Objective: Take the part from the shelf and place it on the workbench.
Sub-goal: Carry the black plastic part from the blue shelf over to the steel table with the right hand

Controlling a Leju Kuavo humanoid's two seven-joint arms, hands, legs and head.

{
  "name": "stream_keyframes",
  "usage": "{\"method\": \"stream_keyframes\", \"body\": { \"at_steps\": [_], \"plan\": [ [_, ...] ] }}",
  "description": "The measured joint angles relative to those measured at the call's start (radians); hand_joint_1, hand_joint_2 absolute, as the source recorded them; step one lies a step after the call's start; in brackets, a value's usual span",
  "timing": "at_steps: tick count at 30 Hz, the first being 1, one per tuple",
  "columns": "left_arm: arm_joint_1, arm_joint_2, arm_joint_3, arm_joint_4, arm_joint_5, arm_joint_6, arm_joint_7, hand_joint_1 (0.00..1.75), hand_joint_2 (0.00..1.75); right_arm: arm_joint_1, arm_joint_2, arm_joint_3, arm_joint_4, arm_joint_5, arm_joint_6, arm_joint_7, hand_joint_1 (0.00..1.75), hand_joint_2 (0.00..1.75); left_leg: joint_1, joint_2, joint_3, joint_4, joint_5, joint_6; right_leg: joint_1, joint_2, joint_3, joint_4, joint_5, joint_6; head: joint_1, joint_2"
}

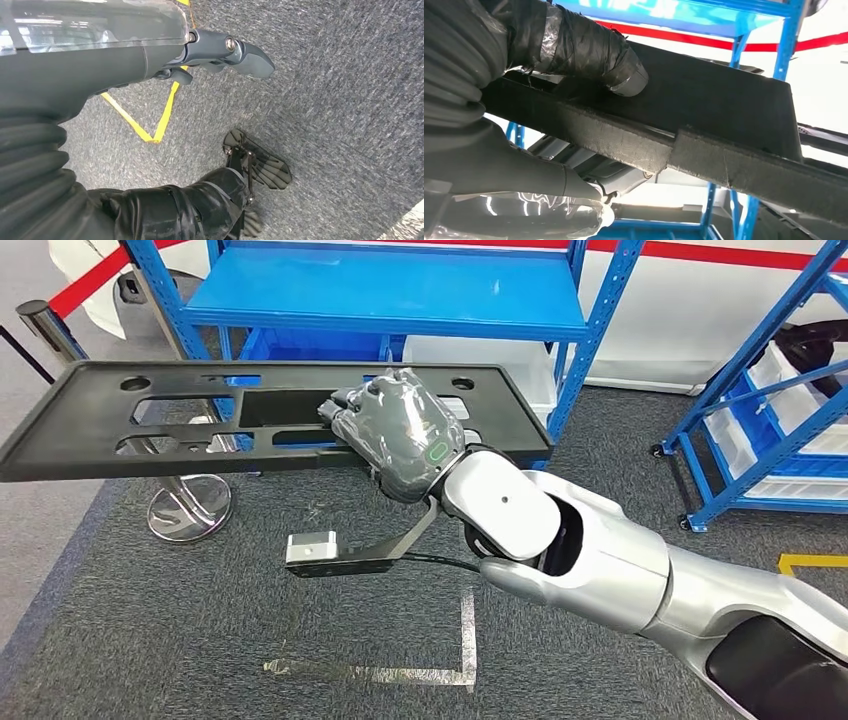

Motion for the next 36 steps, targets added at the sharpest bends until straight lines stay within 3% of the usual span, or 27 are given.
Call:
{"method": "stream_keyframes", "body": {
  "at_steps": [1,2,4,6,9,11,12,15,16,17,18,20,22,24,26,28,30,32,34,36],
  "plan": [
    [0.001,0.000,0.000,0.000,0.000,0.000,0.000,0.00,1.75,0.002,-0.002,0.000,0.000,0.004,-0.001,0.004,1.75,1.75,0.002,0.000,-0.003,0.000,0.003,-0.002,-0.005,0.000,-0.006,0.026,-0.006,0.004,0.000,0.000],
    [0.001,0.000,0.000,0.000,0.000,-0.001,0.000,0.00,1.75,0.004,-0.004,0.000,0.001,0.008,-0.002,0.007,1.75,1.75,0.004,-0.001,-0.006,0.000,0.005,-0.005,-0.011,0.000,0.007,0.014,0.006,0.008,0.000,0.000],
    [0.002,0.000,0.000,0.000,0.000,-0.001,0.000,0.00,1.75,0.005,-0.007,0.000,0.001,0.011,-0.003,0.012,1.75,1.75,0.011,-0.002,-0.008,0.001,0.009,-0.015,-0.021,0.000,0.078,-0.104,0.055,0.016,0.001,0.000],
    [0.001,0.002,0.000,0.000,0.000,-0.001,0.000,0.00,1.75,0.005,-0.008,-0.001,0.001,0.013,-0.004,0.013,1.75,1.75,0.011,-0.003,-0.013,0.002,0.012,-0.030,-0.020,0.004,0.137,-0.211,0.082,0.017,0.002,0.000],
    [0.001,0.004,0.000,0.000,0.000,0.000,0.001,0.00,1.75,0.005,-0.009,-0.001,0.001,0.014,-0.006,0.013,1.75,1.75,0.012,-0.005,-0.016,-0.009,0.025,-0.055,-0.012,0.008,0.141,-0.235,0.089,-0.003,0.003,0.000],
    [0.002,0.004,0.000,0.000,0.000,0.000,0.001,0.00,1.75,0.006,-0.010,-0.002,0.002,0.015,-0.006,0.014,1.75,1.75,0.015,-0.004,-0.024,0.003,0.012,-0.062,-0.011,0.007,0.139,-0.241,0.098,-0.021,0.002,0.000],
    [0.002,0.004,0.000,0.000,0.000,0.001,0.002,0.00,1.75,0.005,-0.010,-0.002,0.002,0.015,-0.006,0.014,1.75,1.75,0.015,-0.003,-0.038,0.034,-0.011,-0.062,-0.011,0.007,0.138,-0.245,0.102,-0.029,0.002,0.000],
    [0.001,0.004,0.001,0.000,0.000,0.002,0.002,0.00,1.75,0.009,-0.010,-0.005,0.004,0.016,-0.006,0.014,1.75,1.75,0.007,-0.002,-0.115,0.216,-0.103,-0.057,-0.001,0.006,0.134,-0.246,0.107,-0.045,0.001,0.000],
    [0.002,0.004,0.001,0.000,0.000,0.002,0.002,0.00,1.75,0.011,-0.010,-0.005,0.004,0.016,-0.006,0.014,1.75,1.75,0.003,-0.003,-0.130,0.254,-0.112,-0.053,0.005,0.006,0.132,-0.246,0.108,-0.048,0.001,0.000],
    [0.002,0.004,0.001,0.000,0.000,0.002,0.002,0.00,1.75,0.013,-0.010,-0.005,0.005,0.016,-0.006,0.015,1.75,1.75,-0.001,-0.003,-0.127,0.255,-0.103,-0.048,0.010,0.006,0.131,-0.245,0.109,-0.050,0.001,0.000],
    [0.002,0.004,0.001,0.000,0.000,0.002,0.001,0.00,1.75,0.014,-0.010,-0.005,0.006,0.017,-0.007,0.015,1.75,1.75,-0.007,-0.003,-0.105,0.219,-0.079,-0.040,0.015,0.007,0.130,-0.245,0.110,-0.051,0.001,0.000],
    [0.002,0.006,0.001,0.000,-0.001,0.001,0.001,0.00,1.75,0.013,-0.011,-0.009,0.006,0.019,-0.008,0.017,1.75,1.75,-0.019,-0.002,-0.036,0.092,-0.029,-0.016,0.023,0.008,0.130,-0.244,0.110,-0.051,0.002,0.000],
    [0.001,0.010,0.001,0.000,-0.002,-0.002,0.000,0.00,1.75,0.013,-0.011,-0.014,0.006,0.024,-0.010,0.018,1.75,1.75,-0.030,-0.002,0.005,0.013,-0.011,-0.002,0.026,0.007,0.126,-0.242,0.112,-0.048,0.003,0.000],
    [0.001,0.011,0.001,0.000,-0.004,-0.005,-0.001,0.00,1.75,0.013,-0.012,-0.017,0.006,0.036,-0.011,0.021,1.75,1.75,-0.033,-0.005,0.008,-0.001,-0.007,0.002,0.024,0.004,0.122,-0.242,0.116,-0.042,0.003,0.000],
    [0.002,0.012,0.001,0.000,-0.004,-0.008,-0.001,0.00,1.75,0.011,-0.014,-0.018,0.006,0.050,-0.012,0.026,1.75,1.75,-0.027,-0.007,0.013,-0.016,0.004,0.007,0.024,0.003,0.117,-0.236,0.108,-0.033,0.004,0.000],
    [0.002,0.012,0.001,0.000,-0.005,-0.011,-0.001,0.00,1.75,0.008,-0.016,-0.018,0.006,0.058,-0.012,0.028,1.75,1.75,-0.020,-0.009,0.017,-0.028,0.013,0.011,0.019,0.004,0.088,-0.171,0.063,-0.018,0.006,0.000],
    [0.002,0.012,0.001,0.000,-0.006,-0.012,0.000,0.00,1.75,0.011,-0.018,-0.018,0.007,0.060,-0.012,0.029,1.75,1.75,-0.018,-0.016,0.014,-0.029,0.016,0.013,0.008,0.004,0.035,-0.048,0.005,-0.004,0.007,0.000],
    [0.003,0.012,0.001,0.000,-0.006,-0.013,0.001,0.00,1.75,0.019,-0.019,-0.018,0.008,0.061,-0.011,0.029,1.75,1.75,-0.013,-0.029,0.010,-0.024,0.016,0.010,-0.003,0.005,0.012,0.010,-0.002,0.007,0.007,0.000],
    [0.002,0.012,0.001,0.000,-0.006,-0.013,0.002,0.00,1.75,0.021,-0.021,-0.018,0.009,0.061,-0.011,0.029,1.75,1.75,-0.006,-0.045,0.008,-0.017,0.013,0.002,-0.013,0.012,0.059,-0.078,0.055,0.016,0.008,0.000],
    [0.001,0.012,0.001,0.000,-0.006,-0.013,0.002,0.00,1.75,0.019,-0.023,-0.018,0.009,0.062,-0.012,0.029,1.75,1.75,0.000,-0.061,0.001,-0.008,0.011,-0.011,-0.020,0.043,0.122,-0.196,0.093,0.019,0.008,0.000]
  ]
}}
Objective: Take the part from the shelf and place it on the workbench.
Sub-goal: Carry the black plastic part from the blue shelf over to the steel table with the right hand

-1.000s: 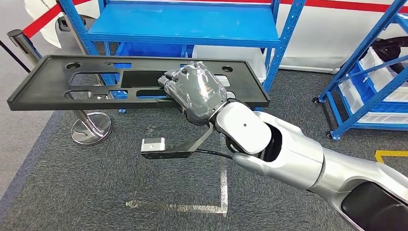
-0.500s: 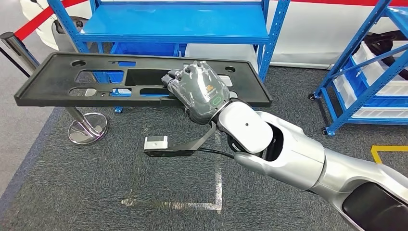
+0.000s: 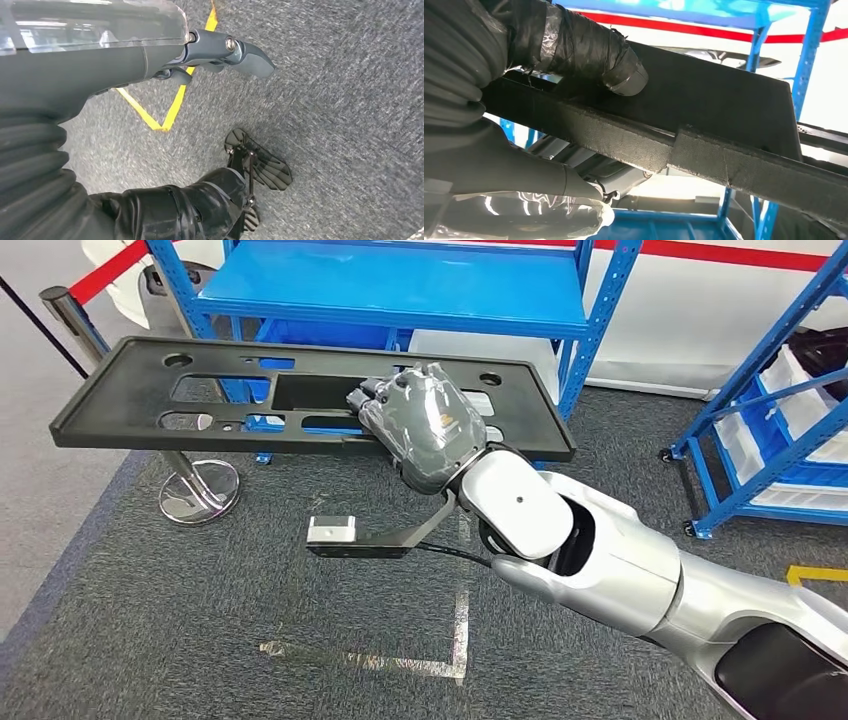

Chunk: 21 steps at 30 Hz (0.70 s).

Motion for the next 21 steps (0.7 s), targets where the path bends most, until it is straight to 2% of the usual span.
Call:
{"method": "stream_keyframes", "body": {
  "at_steps": [2,4,6,8,9,10,11,12,13,15,16,17,19,20,21],
  "plan": [
    [-0.001,0.000,0.000,0.000,0.000,0.000,0.000,0.00,1.75,0.000,-0.001,0.000,0.000,0.000,0.000,0.000,1.75,1.75,0.003,-0.015,-0.011,0.001,0.005,-0.017,0.003,0.017,0.021,-0.042,-0.002,-0.007,0.000,0.000],
    [0.001,0.000,0.000,0.000,0.000,0.000,0.001,0.00,1.75,0.001,-0.002,0.000,0.000,0.000,0.000,0.000,1.75,1.75,0.007,-0.029,-0.016,-0.005,0.011,-0.032,0.005,0.001,0.021,-0.049,0.003,-0.021,0.001,0.000],
    [0.004,0.000,0.000,0.000,0.000,0.000,0.002,0.00,1.75,-0.001,-0.002,0.000,0.000,0.002,0.000,0.000,1.75,1.75,0.006,-0.007,-0.033,0.021,-0.006,-0.039,0.002,-0.019,0.025,-0.060,0.009,-0.037,-0.003,0.000],
    [0.002,0.000,0.000,0.000,0.000,-0.001,0.002,0.00,1.75,-0.002,-0.002,0.000,0.000,0.003,0.000,0.000,1.75,1.75,0.003,0.033,-0.083,0.126,-0.061,-0.042,0.005,-0.041,0.028,-0.066,0.011,-0.048,-0.010,0.000],
    [0.001,0.000,0.000,0.000,0.000,-0.002,0.002,0.00,1.75,-0.001,-0.002,0.000,0.001,0.004,0.000,0.000,1.75,1.75,0.002,0.044,-0.115,0.194,-0.089,-0.043,0.008,-0.052,0.027,-0.065,0.011,-0.052,-0.012,0.000],
    [0.001,0.000,0.000,0.000,0.000,-0.002,0.002,0.00,1.75,0.001,-0.002,0.000,0.002,0.004,0.000,0.000,1.75,1.75,0.002,0.047,-0.139,0.248,-0.105,-0.043,0.012,-0.063,0.027,-0.065,0.010,-0.054,-0.012,0.000],
    [0.002,0.000,0.000,0.000,0.000,-0.002,0.002,0.00,1.75,0.003,-0.002,0.000,0.002,0.004,0.001,0.000,1.75,1.75,0.002,0.049,-0.149,0.270,-0.104,-0.043,0.014,-0.073,0.027,-0.064,0.009,-0.056,-0.012,0.000],
    [0.003,0.000,0.000,0.000,0.000,-0.003,0.002,0.00,1.75,0.004,-0.002,0.000,0.003,0.004,0.001,0.000,1.75,1.75,0.001,0.052,-0.140,0.255,-0.086,-0.042,0.016,-0.084,0.027,-0.063,0.008,-0.057,-0.012,0.000],
    [0.003,0.000,0.000,0.000,0.000,-0.003,0.002,0.00,1.75,0.004,-0.002,0.000,0.003,0.004,0.001,0.000,1.75,1.75,0.000,0.059,-0.111,0.201,-0.055,-0.039,0.017,-0.094,0.028,-0.062,0.006,-0.057,-0.012,0.000],
    [0.002,0.001,0.000,0.000,-0.001,-0.004,0.002,0.00,1.75,0.002,-0.002,0.000,0.003,0.006,0.000,0.000,1.75,1.75,-0.009,0.096,-0.043,0.068,-0.008,-0.030,0.022,-0.113,0.029,-0.058,0.002,-0.052,-0.012,0.000],
    [0.001,0.002,0.000,0.000,-0.001,-0.004,0.001,0.00,1.75,0.001,-0.002,0.000,0.003,0.006,0.000,0.000,1.75,1.75,-0.014,0.110,-0.021,0.025,0.002,-0.023,0.024,-0.121,0.030,-0.057,0.001,-0.049,-0.012,0.000],
    [0.000,0.002,0.000,0.000,-0.001,-0.005,0.001,0.00,1.75,0.000,-0.002,0.000,0.003,0.007,0.000,0.000,1.75,1.75,-0.019,0.117,-0.014,0.006,0.003,-0.017,0.027,-0.130,0.030,-0.057,0.000,-0.045,-0.012,0.000],
    [0.001,0.002,0.000,0.000,-0.001,-0.006,0.001,0.00,1.75,-0.001,-0.002,0.000,0.003,0.008,0.001,0.000,1.75,1.75,-0.021,0.097,-0.015,0.000,0.007,-0.004,0.030,-0.146,0.032,-0.060,-0.001,-0.036,-0.011,0.000],
    [0.002,0.002,0.000,0.000,-0.001,-0.006,0.001,0.00,1.75,-0.001,-0.002,0.000,0.003,0.009,0.000,0.000,1.75,1.75,-0.019,0.087,-0.014,-0.004,0.011,0.001,0.029,-0.140,0.032,-0.056,-0.007,-0.031,-0.011,0.000],
    [0.002,0.002,0.000,0.000,-0.001,-0.006,0.001,0.00,1.75,-0.002,-0.002,0.000,0.003,0.009,0.000,0.000,1.75,1.75,-0.016,0.078,-0.013,-0.008,0.015,0.007,0.027,-0.123,0.025,-0.038,-0.022,-0.026,-0.010,0.000]
  ]
}}
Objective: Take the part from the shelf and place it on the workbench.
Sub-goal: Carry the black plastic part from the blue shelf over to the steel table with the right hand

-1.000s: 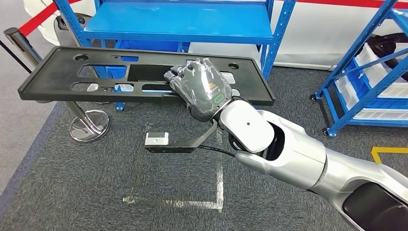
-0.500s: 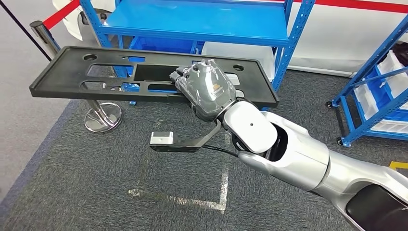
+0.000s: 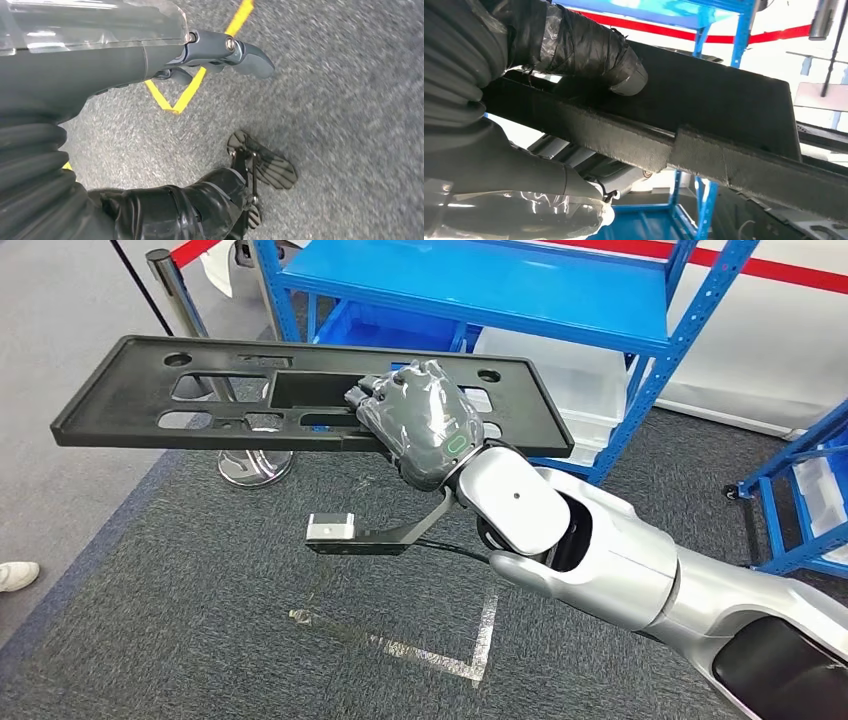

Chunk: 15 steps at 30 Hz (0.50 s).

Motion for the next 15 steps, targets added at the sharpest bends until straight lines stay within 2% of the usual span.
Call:
{"method": "stream_keyframes", "body": {
  "at_steps": [1,2,3,4,5,6,7,8,9,10,11,12,13,14,15],
  "plan": [
    [0.000,0.000,0.000,0.000,0.000,0.000,0.000,0.00,1.75,-0.001,0.000,0.000,0.000,0.000,0.000,0.000,1.75,1.75,0.003,-0.009,0.001,-0.004,0.003,0.005,-0.002,0.025,-0.016,0.037,-0.024,0.004,0.001,0.000],
    [-0.001,0.000,0.000,0.000,0.000,0.000,0.000,0.00,1.75,0.000,0.000,0.000,0.001,0.001,0.000,0.000,1.75,1.75,0.005,-0.018,0.001,-0.005,0.005,0.009,-0.004,0.051,-0.042,0.094,-0.056,0.006,0.001,0.000],
    [-0.002,0.000,0.000,0.000,0.000,0.000,0.000,0.00,1.75,0.001,-0.001,0.000,0.001,0.001,0.000,0.000,1.75,1.75,0.005,-0.029,0.000,-0.005,0.006,0.011,-0.005,0.067,-0.074,0.163,-0.086,0.007,0.001,0.000],
    [-0.002,0.000,0.000,0.000,0.000,0.000,0.000,0.00,1.75,0.004,-0.001,0.000,0.002,0.001,0.000,0.000,1.75,1.75,0.005,-0.041,-0.001,-0.004,0.006,0.012,-0.005,0.074,-0.102,0.221,-0.106,0.009,0.001,0.000],
    [-0.001,0.000,0.000,0.000,0.000,-0.001,0.000,0.00,1.75,0.007,-0.002,0.000,0.002,0.001,0.000,0.000,1.75,1.75,0.005,-0.053,-0.002,-0.003,0.007,0.012,-0.006,0.077,-0.119,0.253,-0.108,0.009,0.001,0.000],
    [-0.001,0.000,0.000,0.000,-0.001,-0.001,0.000,0.00,1.75,0.009,-0.002,0.000,0.003,0.001,0.000,0.000,1.75,1.75,0.005,-0.067,-0.002,-0.002,0.006,0.012,-0.008,0.079,-0.119,0.247,-0.091,0.008,0.001,0.000],
    [0.000,-0.001,0.000,0.000,-0.001,-0.001,0.000,0.00,1.75,0.009,-0.002,0.000,0.004,0.001,0.000,0.000,1.75,1.75,0.006,-0.080,-0.002,0.000,0.006,0.011,-0.009,0.085,-0.100,0.203,-0.058,0.006,0.001,0.000],
    [-0.001,-0.001,0.000,0.000,-0.002,-0.002,0.000,0.00,1.75,0.009,-0.002,0.000,0.004,0.001,0.000,0.000,1.75,1.75,0.007,-0.092,-0.002,0.001,0.005,0.009,-0.011,0.102,-0.070,0.135,-0.019,0.003,0.001,0.000],
    [-0.001,-0.002,0.000,0.000,-0.002,-0.002,0.001,0.00,1.75,0.008,-0.002,0.000,0.004,0.001,0.000,0.000,1.75,1.75,0.007,-0.104,-0.005,0.004,0.005,0.005,-0.014,0.129,-0.040,0.070,0.009,0.000,0.001,0.000],
    [-0.003,-0.002,0.000,0.000,-0.002,-0.002,0.001,0.00,1.75,0.008,-0.002,0.000,0.004,0.001,0.000,0.000,1.75,1.75,0.008,-0.116,-0.010,0.006,0.006,0.000,-0.016,0.153,-0.017,0.020,0.025,-0.003,0.001,0.000],
    [-0.003,-0.003,0.000,0.000,-0.003,-0.003,0.002,0.00,1.75,0.008,-0.002,0.000,0.005,0.001,0.000,-0.001,1.75,1.75,0.010,-0.127,-0.016,0.007,0.008,-0.007,-0.016,0.170,-0.006,-0.008,0.030,-0.005,0.000,0.000],
    [-0.003,-0.003,0.000,0.000,-0.004,-0.003,0.003,0.00,1.75,0.009,-0.002,0.000,0.006,0.002,0.001,-0.001,1.75,1.75,0.013,-0.139,-0.022,0.007,0.012,-0.015,-0.014,0.172,-0.002,-0.016,0.026,-0.006,0.001,0.000],
    [-0.001,-0.002,0.000,0.000,-0.006,-0.003,0.004,0.00,1.75,0.008,-0.001,0.000,0.007,0.002,0.001,-0.002,1.75,1.75,0.015,-0.151,-0.026,0.004,0.016,-0.023,-0.015,0.160,-0.001,-0.020,0.027,-0.008,0.002,0.000],
    [0.002,-0.002,0.000,0.000,-0.007,-0.003,0.004,0.00,1.75,0.008,0.000,0.000,0.009,0.003,0.002,-0.002,1.75,1.75,0.017,-0.149,-0.029,0.004,0.016,-0.028,-0.016,0.147,0.001,-0.025,0.030,-0.011,0.001,0.000],
    [0.004,-0.003,0.000,0.000,-0.009,-0.004,0.005,0.00,1.75,0.006,0.002,0.000,0.010,0.004,0.002,-0.002,1.75,1.75,0.014,-0.130,-0.036,0.014,0.009,-0.034,-0.019,0.134,0.005,-0.031,0.032,-0.016,-0.002,0.000]
  ]
}}
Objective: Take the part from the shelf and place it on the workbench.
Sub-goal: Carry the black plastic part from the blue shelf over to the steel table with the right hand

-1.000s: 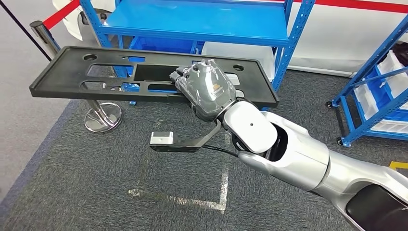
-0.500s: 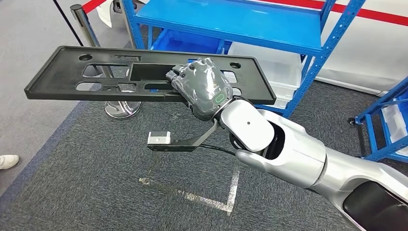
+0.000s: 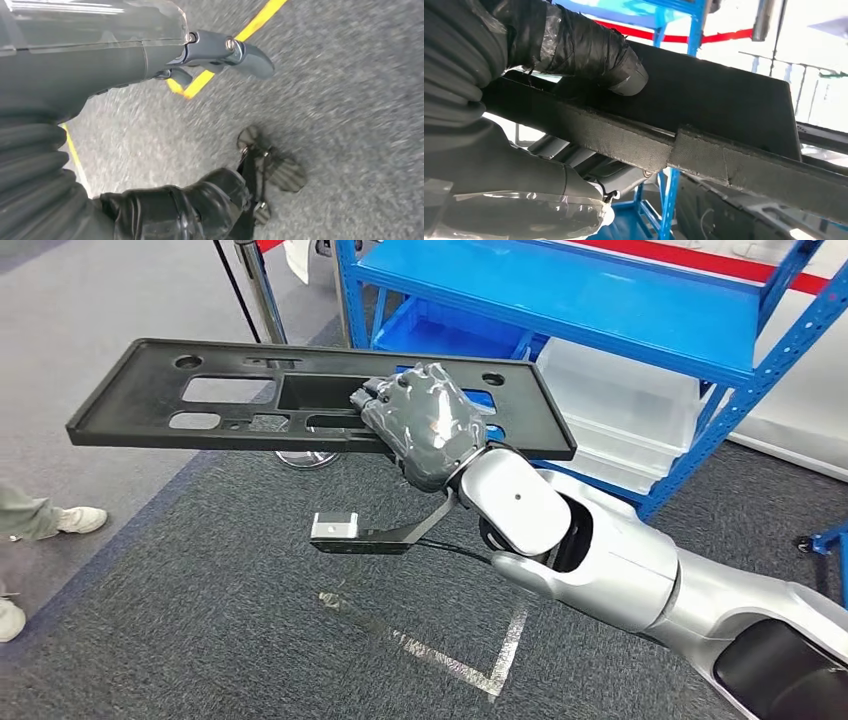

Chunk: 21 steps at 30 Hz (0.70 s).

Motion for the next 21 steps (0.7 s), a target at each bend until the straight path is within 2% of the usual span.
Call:
{"method": "stream_keyframes", "body": {
  "at_steps": [1,3,4,5,6,7,9,10,11,12,14,15,17,18,19,20,21],
  "plan": [
    [0.000,0.000,0.000,0.000,-0.001,-0.001,0.000,0.00,1.75,-0.003,0.002,0.000,0.001,0.001,0.000,0.000,1.75,1.75,-0.003,0.028,-0.014,0.029,-0.017,-0.005,-0.002,-0.014,0.004,-0.006,0.002,-0.006,-0.005,0.000],
    [-0.004,-0.001,0.000,0.000,-0.001,-0.002,0.001,0.00,1.75,-0.007,0.004,0.000,0.004,0.002,0.001,-0.001,1.75,1.75,-0.006,0.086,-0.067,0.141,-0.073,-0.013,0.001,-0.043,0.007,-0.008,0.002,-0.013,-0.014,0.000],
    [-0.006,0.000,0.000,0.000,-0.001,-0.003,0.001,0.00,1.75,-0.007,0.005,0.000,0.006,0.002,0.001,-0.002,1.75,1.75,-0.005,0.098,-0.097,0.203,-0.096,-0.016,0.003,-0.058,0.007,-0.007,0.001,-0.015,-0.015,0.000],
    [-0.006,0.000,0.000,0.000,-0.001,-0.003,0.001,0.00,1.75,-0.007,0.005,0.000,0.008,0.002,0.002,-0.003,1.75,1.75,-0.005,0.103,-0.116,0.243,-0.105,-0.019,0.005,-0.073,0.007,-0.005,-0.001,-0.016,-0.015,0.000],
    [-0.005,0.000,0.000,0.000,-0.001,-0.004,0.001,0.00,1.75,-0.007,0.006,0.000,0.011,0.002,0.003,-0.004,1.75,1.75,-0.004,0.106,-0.116,0.246,-0.095,-0.020,0.005,-0.086,0.007,-0.003,-0.004,-0.016,-0.015,0.000],
    [-0.004,0.000,0.000,0.000,-0.001,-0.004,0.001,0.00,1.75,-0.008,0.006,0.000,0.012,0.002,0.003,-0.005,1.75,1.75,-0.004,0.111,-0.096,0.210,-0.070,-0.021,0.005,-0.099,0.007,0.000,-0.007,-0.015,-0.015,0.000],
    [-0.004,0.000,0.000,0.000,-0.001,-0.006,0.000,0.00,1.75,-0.013,0.008,0.000,0.015,0.002,0.004,-0.005,1.75,1.75,-0.008,0.141,-0.027,0.082,-0.018,-0.017,0.008,-0.121,0.008,0.008,-0.015,-0.008,-0.015,0.000],
    [-0.005,0.001,0.000,0.000,-0.001,-0.007,-0.001,0.00,1.75,-0.018,0.008,0.000,0.017,0.002,0.004,-0.006,1.75,1.75,-0.011,0.153,-0.002,0.034,-0.004,-0.009,0.011,-0.130,0.008,0.012,-0.018,-0.004,-0.014,0.000],
    [-0.005,0.001,0.000,0.000,-0.001,-0.008,-0.002,0.00,1.75,-0.022,0.010,0.000,0.019,0.002,0.004,-0.006,1.75,1.75,-0.015,0.161,0.010,0.009,-0.001,-0.001,0.015,-0.138,0.008,0.013,-0.021,0.000,-0.014,0.000],
    [-0.005,0.001,0.000,0.000,-0.001,-0.009,-0.003,0.00,1.75,-0.026,0.011,0.000,0.020,0.002,0.004,-0.007,1.75,1.75,-0.019,0.157,0.010,0.005,-0.004,0.008,0.019,-0.146,0.009,0.013,-0.022,0.004,-0.013,0.000],
    [-0.003,0.001,0.000,0.000,-0.002,-0.011,-0.004,0.00,1.75,-0.033,0.014,0.000,0.025,0.001,0.005,-0.009,1.75,1.75,-0.015,0.136,0.008,0.001,0.001,0.022,0.019,-0.157,0.011,0.013,-0.026,0.014,-0.012,0.000],
    [-0.002,0.001,0.000,0.000,-0.002,-0.012,-0.005,0.00,1.75,-0.036,0.015,0.000,0.027,0.000,0.006,-0.010,1.75,1.75,-0.013,0.126,0.008,-0.001,0.003,0.029,0.017,-0.146,0.008,0.022,-0.036,0.019,-0.012,0.000],
    [-0.003,0.000,0.000,0.000,-0.002,-0.012,-0.006,0.00,1.75,-0.042,0.015,0.000,0.031,0.000,0.006,-0.010,1.75,1.75,-0.009,0.109,0.008,-0.005,0.008,0.041,0.012,-0.099,-0.025,0.098,-0.084,0.026,-0.009,0.000],
    [-0.004,0.000,0.000,0.000,-0.002,-0.013,-0.007,0.00,1.75,-0.044,0.015,0.000,0.034,-0.001,0.007,-0.010,1.75,1.75,-0.009,0.099,0.007,-0.005,0.009,0.046,0.011,-0.075,-0.054,0.163,-0.116,0.027,-0.008,0.000],
    [-0.004,0.000,0.000,0.000,-0.002,-0.014,-0.007,0.00,1.75,-0.045,0.015,0.000,0.038,-0.001,0.008,-0.010,1.75,1.75,-0.010,0.089,0.006,-0.005,0.009,0.048,0.011,-0.064,-0.085,0.228,-0.142,0.027,-0.007,0.000],
    [-0.004,0.000,0.000,0.000,-0.002,-0.014,-0.007,0.00,1.75,-0.046,0.015,0.000,0.043,-0.001,0.012,-0.010,1.75,1.75,-0.011,0.077,0.006,-0.005,0.010,0.049,0.011,-0.059,-0.109,0.274,-0.153,0.027,-0.006,0.000],
    [-0.004,0.000,0.000,0.000,-0.002,-0.015,-0.008,0.00,1.75,-0.047,0.015,0.000,0.049,-0.002,0.019,-0.008,1.75,1.75,-0.011,0.065,0.005,-0.004,0.010,0.049,0.011,-0.056,-0.118,0.288,-0.146,0.026,-0.006,0.000]
  ]
}}
